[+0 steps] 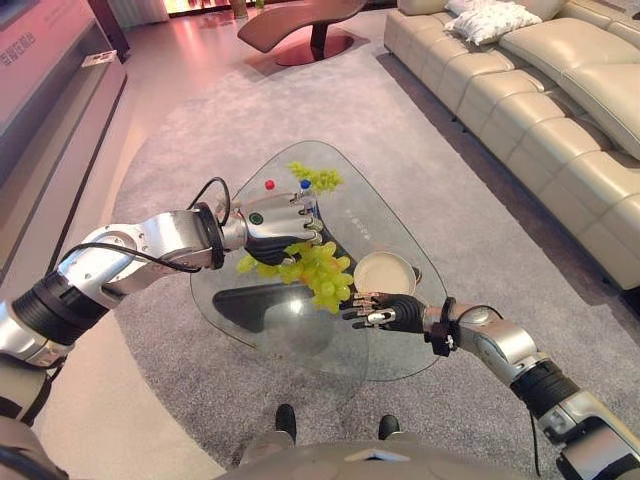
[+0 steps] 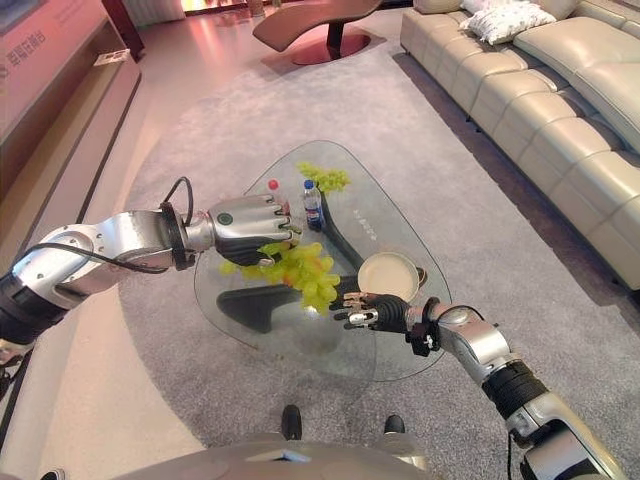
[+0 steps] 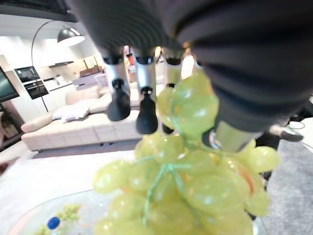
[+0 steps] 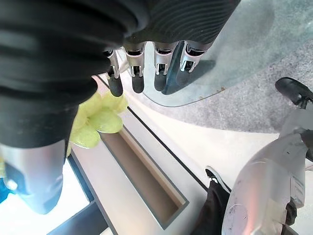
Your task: Pick up fruits into the plate
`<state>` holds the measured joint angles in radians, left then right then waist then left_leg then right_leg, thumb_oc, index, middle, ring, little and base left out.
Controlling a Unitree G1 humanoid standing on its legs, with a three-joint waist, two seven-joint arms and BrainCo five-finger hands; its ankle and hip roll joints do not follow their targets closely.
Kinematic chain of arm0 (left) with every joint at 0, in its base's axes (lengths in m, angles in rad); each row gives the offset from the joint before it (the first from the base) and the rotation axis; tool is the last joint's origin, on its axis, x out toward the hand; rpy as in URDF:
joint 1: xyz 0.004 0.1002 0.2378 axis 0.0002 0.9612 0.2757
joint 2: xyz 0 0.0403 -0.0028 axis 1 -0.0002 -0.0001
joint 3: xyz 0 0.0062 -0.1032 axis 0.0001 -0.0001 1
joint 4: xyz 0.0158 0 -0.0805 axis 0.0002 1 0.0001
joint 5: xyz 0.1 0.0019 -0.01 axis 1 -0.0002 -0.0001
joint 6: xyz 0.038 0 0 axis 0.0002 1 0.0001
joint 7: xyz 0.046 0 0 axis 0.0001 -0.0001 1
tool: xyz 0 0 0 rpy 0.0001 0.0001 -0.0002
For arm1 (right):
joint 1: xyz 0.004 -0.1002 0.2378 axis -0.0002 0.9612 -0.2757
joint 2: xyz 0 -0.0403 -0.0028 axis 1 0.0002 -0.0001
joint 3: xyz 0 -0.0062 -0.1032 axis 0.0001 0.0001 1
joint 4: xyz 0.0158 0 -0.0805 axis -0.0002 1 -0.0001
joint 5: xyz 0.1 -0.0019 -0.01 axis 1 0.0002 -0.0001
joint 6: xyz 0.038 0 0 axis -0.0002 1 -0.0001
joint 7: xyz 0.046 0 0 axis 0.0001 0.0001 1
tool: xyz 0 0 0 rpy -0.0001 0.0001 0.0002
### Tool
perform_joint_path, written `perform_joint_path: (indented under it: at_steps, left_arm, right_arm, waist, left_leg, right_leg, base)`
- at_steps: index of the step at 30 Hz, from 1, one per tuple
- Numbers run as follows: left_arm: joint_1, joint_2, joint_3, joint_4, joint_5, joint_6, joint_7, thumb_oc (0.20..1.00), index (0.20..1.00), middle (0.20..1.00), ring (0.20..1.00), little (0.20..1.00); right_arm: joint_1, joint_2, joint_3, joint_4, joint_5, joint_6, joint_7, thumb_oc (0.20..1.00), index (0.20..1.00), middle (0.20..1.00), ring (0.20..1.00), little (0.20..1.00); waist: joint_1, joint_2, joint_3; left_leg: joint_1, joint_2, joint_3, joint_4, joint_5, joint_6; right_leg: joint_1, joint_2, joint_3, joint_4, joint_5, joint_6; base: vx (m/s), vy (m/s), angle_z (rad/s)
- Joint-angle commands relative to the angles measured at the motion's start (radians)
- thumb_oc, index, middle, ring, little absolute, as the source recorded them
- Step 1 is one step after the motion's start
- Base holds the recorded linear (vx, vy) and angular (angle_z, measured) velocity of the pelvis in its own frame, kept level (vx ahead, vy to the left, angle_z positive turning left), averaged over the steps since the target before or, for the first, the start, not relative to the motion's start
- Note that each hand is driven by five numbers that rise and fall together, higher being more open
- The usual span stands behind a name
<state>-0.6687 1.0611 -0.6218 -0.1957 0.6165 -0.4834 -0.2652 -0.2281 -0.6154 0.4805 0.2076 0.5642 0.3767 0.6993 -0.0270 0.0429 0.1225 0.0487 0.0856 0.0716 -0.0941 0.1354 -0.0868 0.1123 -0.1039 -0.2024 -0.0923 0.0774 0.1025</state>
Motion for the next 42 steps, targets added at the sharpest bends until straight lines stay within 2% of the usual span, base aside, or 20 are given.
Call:
perform_joint_path:
  at_steps: [1,12,14,15,17,20,23,26,29,32,35,42]
  left_arm:
    - [-0.011,-0.006,0.092,-0.021,-0.080,0.007,0.018,0.200,0.200,0.200,0.200,0.200]
    - [0.042,0.010,0.140,-0.061,-0.105,-0.023,0.002,0.200,0.200,0.200,0.200,0.200]
    - [0.053,0.019,0.154,-0.067,-0.107,-0.021,0.002,0.200,0.200,0.200,0.200,0.200]
    - [0.059,0.030,0.159,-0.065,-0.107,-0.018,0.009,0.200,0.200,0.200,0.200,0.200]
    - [0.062,0.046,0.164,-0.056,-0.107,-0.023,0.021,0.200,0.200,0.200,0.200,0.200]
    - [0.075,0.063,0.174,-0.040,-0.098,-0.037,0.036,0.200,0.200,0.200,0.200,0.200]
    - [0.085,0.082,0.181,-0.032,-0.100,-0.045,0.047,0.200,0.200,0.200,0.200,0.200]
    - [0.118,0.107,0.208,-0.036,-0.108,-0.054,0.061,0.200,0.200,0.200,0.200,0.200]
    - [0.151,0.116,0.239,-0.034,-0.115,-0.079,0.073,0.200,0.200,0.200,0.200,0.200]
    - [0.148,0.103,0.240,-0.031,-0.114,-0.089,0.075,0.200,0.200,0.200,0.200,0.200]
    - [0.121,0.086,0.216,-0.016,-0.112,-0.092,0.078,0.200,0.200,0.200,0.200,0.200]
    - [-0.016,0.023,0.107,0.012,-0.126,-0.072,0.059,0.200,0.200,0.200,0.200,0.200]
  right_arm:
    - [0.010,-0.016,0.000,-0.084,0.014,-0.043,-0.007,1.000,1.000,1.000,1.000,1.000]
    - [0.054,-0.091,-0.072,-0.115,-0.015,-0.078,-0.021,1.000,1.000,1.000,1.000,1.000]
    - [0.056,-0.119,-0.091,-0.116,-0.029,-0.084,0.036,1.000,1.000,1.000,1.000,1.000]
    - [0.058,-0.154,-0.102,-0.133,-0.040,-0.088,0.101,1.000,1.000,1.000,1.000,1.000]
    - [0.057,-0.208,-0.121,-0.157,-0.012,-0.084,0.170,1.000,1.000,1.000,1.000,1.000]
    - [0.069,-0.264,-0.160,-0.180,0.022,-0.086,0.209,1.000,1.000,1.000,1.000,1.000]
    - [0.092,-0.309,-0.207,-0.192,0.031,-0.110,0.190,1.000,1.000,1.000,1.000,1.000]
    - [0.121,-0.345,-0.274,-0.199,0.046,-0.155,0.125,1.000,1.000,1.000,1.000,1.000]
    - [0.121,-0.342,-0.337,-0.161,0.035,-0.209,0.051,1.000,1.000,1.000,1.000,1.000]
    - [0.096,-0.316,-0.338,-0.111,0.002,-0.249,0.019,1.000,1.000,1.000,1.000,1.000]
    - [0.059,-0.293,-0.310,-0.062,-0.018,-0.262,0.014,1.000,1.000,1.000,1.000,1.000]
    - [-0.092,-0.196,-0.176,0.074,-0.022,-0.238,-0.032,1.000,1.000,1.000,1.000,1.000]
  waist:
    - [0.012,-0.051,-0.022]
    - [0.009,-0.059,-0.018]
    - [0.009,-0.062,-0.018]
    - [0.008,-0.065,-0.017]
    - [0.008,-0.070,-0.014]
    - [0.008,-0.077,-0.013]
    - [0.006,-0.082,-0.014]
    - [-0.001,-0.082,-0.017]
    - [-0.004,-0.080,-0.022]
    - [-0.002,-0.076,-0.024]
    - [0.003,-0.074,-0.024]
    - [0.026,-0.069,-0.032]
  left_leg:
    - [0.084,-0.046,0.048,0.007,-0.118,0.012]
    - [0.099,-0.044,0.052,0.007,-0.126,0.011]
    - [0.100,-0.043,0.052,0.007,-0.127,0.011]
    - [0.100,-0.043,0.054,0.007,-0.126,0.010]
    - [0.101,-0.042,0.053,0.007,-0.126,0.008]
    - [0.104,-0.044,0.048,0.007,-0.127,0.006]
    - [0.105,-0.046,0.043,0.007,-0.128,0.006]
    - [0.108,-0.046,0.042,0.007,-0.129,0.007]
    - [0.109,-0.045,0.043,0.007,-0.131,0.008]
    - [0.109,-0.044,0.043,0.007,-0.133,0.009]
    - [0.110,-0.044,0.043,0.007,-0.134,0.009]
    - [0.113,-0.041,0.036,0.007,-0.136,0.006]
  right_leg:
    - [0.041,-0.026,-0.026,0.005,-0.018,0.027]
    - [0.053,-0.028,-0.030,0.005,-0.017,0.034]
    - [0.054,-0.028,-0.029,0.005,-0.017,0.036]
    - [0.054,-0.028,-0.030,0.005,-0.016,0.037]
    - [0.056,-0.027,-0.031,0.005,-0.014,0.038]
    - [0.060,-0.026,-0.031,0.005,-0.013,0.038]
    - [0.061,-0.026,-0.030,0.005,-0.011,0.039]
    - [0.061,-0.028,-0.028,0.005,-0.010,0.040]
    - [0.061,-0.028,-0.026,0.005,-0.010,0.042]
    - [0.060,-0.031,-0.027,0.005,-0.010,0.043]
    - [0.061,-0.033,-0.030,0.005,-0.011,0.043]
    - [0.069,-0.036,-0.045,0.005,-0.015,0.043]
  base:
    - [0.00,0.000,0.00]
    - [0.00,0.000,0.01]
    - [0.00,0.000,0.00]
    - [0.00,0.000,0.00]
    - [0.00,0.000,0.00]
    - [0.01,-0.016,0.02]
    - [0.00,0.000,0.00]
    - [0.00,0.000,0.00]
    - [0.00,0.000,0.00]
    - [0.00,0.000,0.00]
    - [0.00,0.000,0.00]
    - [0.00,0.002,0.02]
